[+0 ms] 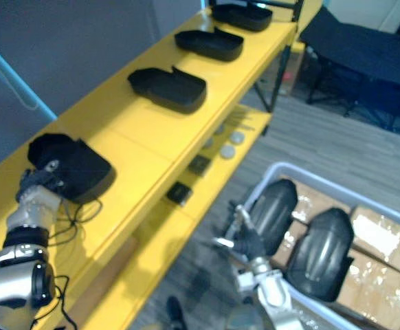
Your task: Walk over and take plastic housings, then place them on the shelf
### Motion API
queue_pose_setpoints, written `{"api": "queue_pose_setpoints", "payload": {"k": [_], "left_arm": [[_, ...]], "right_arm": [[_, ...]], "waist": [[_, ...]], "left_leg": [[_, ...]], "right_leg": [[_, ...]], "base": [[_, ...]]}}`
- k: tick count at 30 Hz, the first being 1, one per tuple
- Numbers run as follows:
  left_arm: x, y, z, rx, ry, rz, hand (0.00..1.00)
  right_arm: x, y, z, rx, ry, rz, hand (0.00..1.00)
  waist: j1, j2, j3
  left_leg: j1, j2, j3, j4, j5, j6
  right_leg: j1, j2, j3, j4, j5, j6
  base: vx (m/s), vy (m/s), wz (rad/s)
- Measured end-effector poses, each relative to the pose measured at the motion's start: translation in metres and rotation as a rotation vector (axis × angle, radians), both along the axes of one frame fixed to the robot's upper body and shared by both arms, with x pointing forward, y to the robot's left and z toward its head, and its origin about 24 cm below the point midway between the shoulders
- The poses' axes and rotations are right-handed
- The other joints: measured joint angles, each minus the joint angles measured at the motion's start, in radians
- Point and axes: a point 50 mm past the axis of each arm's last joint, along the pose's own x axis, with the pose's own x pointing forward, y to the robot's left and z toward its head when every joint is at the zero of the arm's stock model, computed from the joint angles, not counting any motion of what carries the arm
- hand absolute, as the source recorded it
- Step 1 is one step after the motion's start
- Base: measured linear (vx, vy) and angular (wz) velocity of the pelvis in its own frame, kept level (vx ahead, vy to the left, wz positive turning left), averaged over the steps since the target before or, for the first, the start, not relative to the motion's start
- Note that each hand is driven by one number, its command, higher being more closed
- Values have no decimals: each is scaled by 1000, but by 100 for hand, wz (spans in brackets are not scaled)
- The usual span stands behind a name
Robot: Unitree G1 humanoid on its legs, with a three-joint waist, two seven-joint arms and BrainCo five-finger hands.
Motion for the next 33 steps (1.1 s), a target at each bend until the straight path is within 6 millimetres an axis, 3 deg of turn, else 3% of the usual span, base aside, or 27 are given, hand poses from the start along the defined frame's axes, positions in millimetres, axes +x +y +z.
{"api": "queue_pose_setpoints", "payload": {"k": [3,8,15,18,25,30,33], "left_arm": [[-4,10,7,193,124,34,0],[1,30,59,455,185,76,0],[0,31,65,558,243,117,0],[1,30,70,620,257,145,0],[2,36,120,819,162,233,0],[6,27,129,860,76,216,0],[9,24,133,776,-39,179,0]], "right_arm": [[-2,1,-1,-9,6,17,0],[-4,1,-3,19,23,20,0],[-5,-1,-4,19,27,19,0],[-6,-3,-6,33,41,12,0],[-10,-3,-7,52,33,1,0],[-10,-4,-9,50,38,-13,0],[-10,-3,-11,53,47,-20,0]], "waist": [[-13,7,-2],[-17,18,-10],[-19,54,-43],[-19,47,-64],[-17,26,-91],[-12,22,-104],[-12,17,-112]], "left_leg": [[1,1,1,0,0,0],[4,5,1,0,1,-1],[4,7,1,-1,2,-3],[4,6,0,-1,2,-3],[4,4,-6,-1,2,-2],[1,2,-33,-2,7,-2],[-14,2,-54,-2,15,-1]], "right_leg": [[1,1,1,0,0,0],[3,2,3,0,0,0],[5,7,2,-2,2,1],[8,7,1,-6,3,2],[17,3,-4,-18,8,5],[34,5,-31,-27,8,5],[34,5,-54,-29,9,4]], "base": [[0,0,0],[0,0,0],[0,0,0],[0,0,0],[2,2,1],[3,-5,16],[-12,-3,20]]}}
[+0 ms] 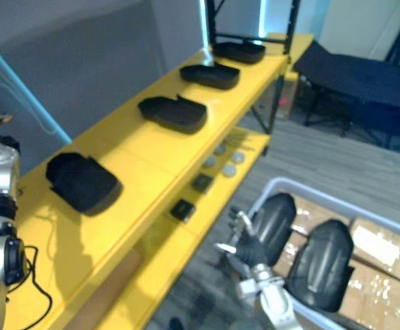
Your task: Walk over and take plastic housings, then place them on the shelf
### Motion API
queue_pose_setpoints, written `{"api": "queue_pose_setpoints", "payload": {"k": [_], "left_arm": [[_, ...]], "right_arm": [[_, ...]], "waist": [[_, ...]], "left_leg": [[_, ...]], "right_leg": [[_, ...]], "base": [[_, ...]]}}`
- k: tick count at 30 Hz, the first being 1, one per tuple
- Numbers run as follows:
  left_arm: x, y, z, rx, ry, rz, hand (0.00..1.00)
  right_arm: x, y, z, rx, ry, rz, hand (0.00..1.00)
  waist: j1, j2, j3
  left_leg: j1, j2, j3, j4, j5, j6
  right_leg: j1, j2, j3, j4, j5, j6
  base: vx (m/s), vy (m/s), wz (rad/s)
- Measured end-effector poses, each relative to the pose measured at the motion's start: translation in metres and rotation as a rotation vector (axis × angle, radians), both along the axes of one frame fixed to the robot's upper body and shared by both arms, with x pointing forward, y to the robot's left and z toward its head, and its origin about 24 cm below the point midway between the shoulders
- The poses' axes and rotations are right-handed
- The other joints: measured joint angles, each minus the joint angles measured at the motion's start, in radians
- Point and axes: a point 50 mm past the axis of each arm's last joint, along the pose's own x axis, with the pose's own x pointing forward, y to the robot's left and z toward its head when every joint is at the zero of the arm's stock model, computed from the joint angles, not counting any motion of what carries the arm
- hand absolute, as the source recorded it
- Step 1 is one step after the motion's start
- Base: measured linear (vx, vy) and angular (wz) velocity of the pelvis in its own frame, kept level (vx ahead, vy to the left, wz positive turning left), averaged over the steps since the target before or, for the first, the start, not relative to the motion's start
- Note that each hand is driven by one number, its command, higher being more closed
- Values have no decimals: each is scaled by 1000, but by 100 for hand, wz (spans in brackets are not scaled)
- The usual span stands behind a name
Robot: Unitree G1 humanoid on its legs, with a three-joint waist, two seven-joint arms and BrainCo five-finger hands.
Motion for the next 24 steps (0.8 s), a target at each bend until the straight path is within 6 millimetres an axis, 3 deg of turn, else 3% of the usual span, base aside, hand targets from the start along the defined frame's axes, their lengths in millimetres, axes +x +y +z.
{"api": "queue_pose_setpoints", "payload": {"k": [2,6,9,14,17,21,24], "left_arm": [[2,-6,-7,-103,-81,-124,0],[-6,-25,-27,-133,-187,-309,0],[-35,-42,-39,-99,-304,-427,0],[-100,-64,-42,26,-457,-509,0],[-133,-70,-62,-11,-457,-489,0],[-154,-76,-82,-52,-407,-481,0],[-166,-81,-92,-94,-391,-480,0]], "right_arm": [[0,3,0,3,2,6,0],[2,6,1,20,-5,-8,0],[4,6,7,46,-27,-29,0],[13,-21,30,71,-141,-133,0],[22,-29,46,104,-219,-133,0],[29,-24,60,112,-286,-89,0],[36,-17,67,132,-316,-66,0]], "waist": [[14,-12,-9],[36,-30,-20],[58,-40,-26],[121,-38,-27],[162,-21,-48],[205,-11,-66],[229,-18,-68]], "left_leg": [[0,0,-1,0,1,0],[0,-3,-17,0,3,0],[-2,-5,-44,0,9,0],[-7,-9,-90,-2,22,1],[-23,-8,-124,-8,30,-4],[-44,-8,-168,-8,45,-14],[-59,-11,-199,-7,54,-18]], "right_leg": [[2,1,-1,-1,1,-1],[19,0,-16,-8,5,-1],[37,3,-49,-19,10,-3],[62,6,-99,-30,8,-7],[69,11,-139,-35,-1,-22],[82,17,-200,-41,2,-27],[91,17,-247,-46,2,-27]], "base": [[2,3,2],[10,2,12],[6,-11,26],[-48,-6,26],[-87,-2,32],[-56,-9,34],[-48,-6,37]]}}
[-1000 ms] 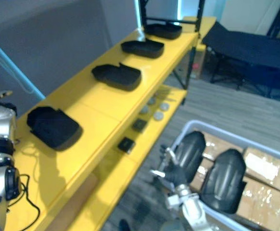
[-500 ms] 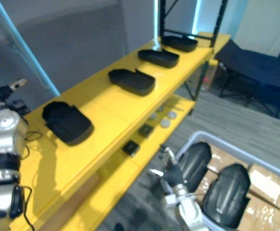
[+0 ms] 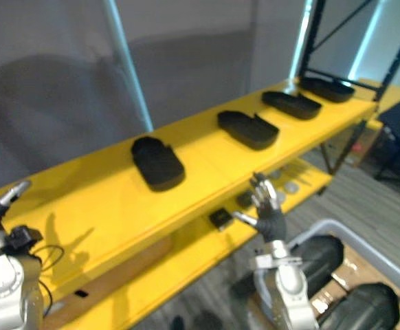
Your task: Walk over and take plastic housings, then place them on the shelf
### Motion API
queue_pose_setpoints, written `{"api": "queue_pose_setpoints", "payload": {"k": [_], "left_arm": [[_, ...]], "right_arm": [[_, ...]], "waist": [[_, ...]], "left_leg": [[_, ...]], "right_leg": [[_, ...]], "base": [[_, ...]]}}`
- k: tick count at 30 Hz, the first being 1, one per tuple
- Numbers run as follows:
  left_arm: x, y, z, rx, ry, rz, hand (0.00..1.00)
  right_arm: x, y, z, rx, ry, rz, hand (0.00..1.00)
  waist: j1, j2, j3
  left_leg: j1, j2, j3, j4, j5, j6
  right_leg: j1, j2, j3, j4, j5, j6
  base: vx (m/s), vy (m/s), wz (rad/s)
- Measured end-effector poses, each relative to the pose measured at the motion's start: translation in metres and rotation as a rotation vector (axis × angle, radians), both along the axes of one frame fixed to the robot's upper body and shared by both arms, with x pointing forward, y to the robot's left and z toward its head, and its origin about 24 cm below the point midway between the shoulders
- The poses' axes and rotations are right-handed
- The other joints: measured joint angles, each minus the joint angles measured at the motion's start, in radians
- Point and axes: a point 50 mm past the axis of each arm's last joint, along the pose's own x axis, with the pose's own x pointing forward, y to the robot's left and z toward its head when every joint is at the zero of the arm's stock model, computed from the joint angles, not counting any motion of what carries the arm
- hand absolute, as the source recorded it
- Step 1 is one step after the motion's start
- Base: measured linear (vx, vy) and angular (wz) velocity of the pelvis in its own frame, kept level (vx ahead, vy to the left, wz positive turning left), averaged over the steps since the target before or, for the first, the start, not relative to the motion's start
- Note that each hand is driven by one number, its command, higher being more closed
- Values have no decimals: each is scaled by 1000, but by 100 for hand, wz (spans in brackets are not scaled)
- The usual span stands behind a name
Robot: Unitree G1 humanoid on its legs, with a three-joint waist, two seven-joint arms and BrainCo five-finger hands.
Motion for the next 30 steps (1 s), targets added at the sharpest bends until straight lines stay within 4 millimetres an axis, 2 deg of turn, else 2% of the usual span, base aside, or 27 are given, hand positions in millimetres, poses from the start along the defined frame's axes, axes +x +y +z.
{"api": "queue_pose_setpoints", "payload": {"k": [4,7,14,16,20,21,25,27,30], "left_arm": [[-14,-3,-17,-79,46,-9,0],[-18,-9,-24,-120,37,-42,0],[-22,-20,-13,-145,-91,-119,0],[-23,-20,-13,-167,-109,-132,0],[-22,-21,-13,-176,-114,-144,0],[-14,-31,-14,-212,-134,-184,0],[-14,-31,-14,-212,-134,-184,0],[-15,-31,-15,-213,-129,-181,0],[-19,-30,-19,-222,-108,-160,0]], "right_arm": [[5,8,5,27,-14,-1,0],[6,8,4,34,-2,-29,0],[8,1,-2,51,41,-99,0],[7,-6,-4,62,49,-136,0],[5,-9,-8,74,63,-150,0],[4,-12,-7,85,40,-155,0],[4,-13,-7,85,39,-157,0],[4,-17,-7,82,40,-171,0],[-2,-35,-10,68,48,-242,0]], "waist": [[36,-20,0],[43,-31,-6],[37,-27,10],[24,-27,23],[13,-36,29],[11,-50,49],[11,-49,49],[11,-48,50],[9,-40,69]], "left_leg": [[-14,-6,-34,0,8,0],[-27,-13,-58,1,14,4],[-26,-16,-67,1,14,5],[-26,-15,-67,0,13,3],[-26,-14,-61,1,13,4],[-23,-5,-49,1,13,5],[-23,-5,-49,1,13,5],[-24,-4,-48,1,13,5],[-22,-10,-42,0,9,7]], "right_leg": [[14,0,-42,-9,0,0],[18,-1,-70,-12,0,0],[24,-1,-80,-12,-1,1],[24,-1,-80,-12,-1,1],[24,-1,-78,-15,-1,2],[22,-1,-74,-16,3,8],[22,-1,-74,-15,4,10],[17,-1,-72,-1,4,10],[17,-1,-73,22,2,13]], "base": [[-7,-13,28],[10,-23,24],[0,-7,4],[0,0,0],[1,-3,-1],[0,0,0],[0,0,0],[0,0,0],[-20,2,5]]}}
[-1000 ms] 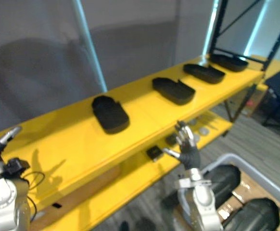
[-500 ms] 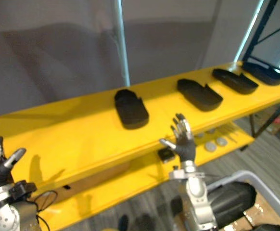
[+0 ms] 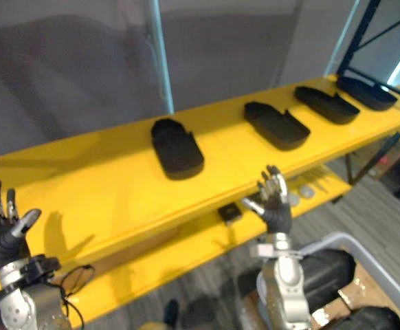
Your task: Walk over and take plastic housings, then place them on the shelf
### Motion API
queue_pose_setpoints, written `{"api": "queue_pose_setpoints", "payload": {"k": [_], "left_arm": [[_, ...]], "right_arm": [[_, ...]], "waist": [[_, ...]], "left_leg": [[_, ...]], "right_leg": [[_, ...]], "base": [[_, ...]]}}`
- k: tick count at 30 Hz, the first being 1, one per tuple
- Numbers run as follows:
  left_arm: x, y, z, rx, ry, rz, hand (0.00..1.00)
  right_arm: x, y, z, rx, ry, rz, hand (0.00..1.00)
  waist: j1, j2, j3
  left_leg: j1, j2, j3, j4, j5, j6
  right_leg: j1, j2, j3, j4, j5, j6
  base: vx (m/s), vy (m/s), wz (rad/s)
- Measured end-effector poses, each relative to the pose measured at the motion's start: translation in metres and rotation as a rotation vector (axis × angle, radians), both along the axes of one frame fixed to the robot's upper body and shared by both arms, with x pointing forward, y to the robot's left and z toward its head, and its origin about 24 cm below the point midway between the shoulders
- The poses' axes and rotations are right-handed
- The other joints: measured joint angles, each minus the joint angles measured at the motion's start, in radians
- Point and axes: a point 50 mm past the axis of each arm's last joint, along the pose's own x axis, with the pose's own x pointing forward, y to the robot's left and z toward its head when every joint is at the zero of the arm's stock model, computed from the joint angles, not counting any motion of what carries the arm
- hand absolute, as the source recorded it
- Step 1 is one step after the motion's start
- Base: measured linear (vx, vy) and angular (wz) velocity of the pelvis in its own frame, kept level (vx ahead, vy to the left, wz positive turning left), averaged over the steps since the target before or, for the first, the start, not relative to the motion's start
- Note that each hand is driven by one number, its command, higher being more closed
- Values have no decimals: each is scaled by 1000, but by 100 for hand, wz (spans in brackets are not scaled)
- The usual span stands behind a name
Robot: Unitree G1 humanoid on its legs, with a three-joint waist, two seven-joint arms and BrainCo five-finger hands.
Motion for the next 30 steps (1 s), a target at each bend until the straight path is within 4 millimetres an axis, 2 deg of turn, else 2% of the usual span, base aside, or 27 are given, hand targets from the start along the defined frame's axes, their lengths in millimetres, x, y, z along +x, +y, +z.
{"api": "queue_pose_setpoints", "payload": {"k": [3,4,5,6,7,8,11,14,16,19,22,27,30], "left_arm": [[0,-1,-3,-18,21,20,0],[2,-3,-3,-22,24,15,0],[8,-7,-4,-32,24,-2,0],[12,-8,-5,-41,28,-9,0],[15,-10,-8,-47,52,-7,0],[16,-11,-8,-39,68,-8,0],[28,-16,-3,-39,50,-40,0],[32,-21,-1,-19,53,-61,0],[33,-22,0,-17,50,-70,0],[33,-22,0,-14,46,-77,0],[34,-23,0,-12,44,-84,0],[35,-26,1,-4,39,-107,0],[35,-28,4,4,26,-122,0]], "right_arm": [[-6,-25,1,-102,15,-89,0],[-7,-29,2,-136,16,-104,0],[-6,-37,5,-209,17,-155,0],[-6,-41,7,-235,17,-184,0],[-2,-46,11,-294,17,-245,0],[0,-49,14,-354,18,-295,0],[6,-47,21,-458,13,-381,0],[13,-47,30,-499,-20,-424,0],[16,-47,35,-507,-39,-425,0],[16,-51,40,-552,-52,-412,0],[17,-52,42,-600,-58,-394,0],[21,-50,46,-621,-69,-378,0],[23,-50,48,-562,-80,-369,0]], "waist": [[-23,19,29],[-22,23,31],[-24,-3,41],[-22,-20,48],[-18,-9,55],[-24,3,54],[-29,-18,64],[-32,-28,74],[-31,-22,81],[-32,-6,91],[-32,5,97],[-36,4,98],[-42,4,98]], "left_leg": [[-10,14,93,0,-14,18],[-16,14,96,0,-21,18],[-31,3,145,5,-83,33],[-44,0,174,40,-82,69],[-58,1,216,156,-73,84],[-43,6,212,126,-84,58],[-20,-10,196,17,-11,63],[-12,-11,192,6,-5,67],[0,-11,192,2,-14,70],[3,-10,202,2,-14,70],[6,4,215,1,-10,66],[2,22,216,1,5,49],[-1,26,220,1,9,50]], "right_leg": [[14,-2,-36,11,-1,1],[12,-2,-40,11,-1,0],[-2,-29,-54,-11,-6,-10],[-7,-44,-65,-10,-5,-10],[-10,-49,-63,10,-9,-8],[-5,-36,-63,18,-11,-1],[-21,-33,-65,23,2,7],[-18,-35,-54,32,4,5],[-11,-36,-34,39,3,4],[-7,-30,-30,35,-17,-24],[-10,-20,-27,34,-21,-20],[-13,-4,-26,30,-11,-9],[-16,0,-17,28,-7,-12]], "base": [[-66,15,36],[-66,24,46],[-72,66,29],[-51,54,28],[-8,34,19],[51,-11,31],[20,12,26],[-7,4,9],[-19,9,0],[-57,-1,0],[-60,-19,-4],[-12,-21,-2],[19,-14,-3]]}}
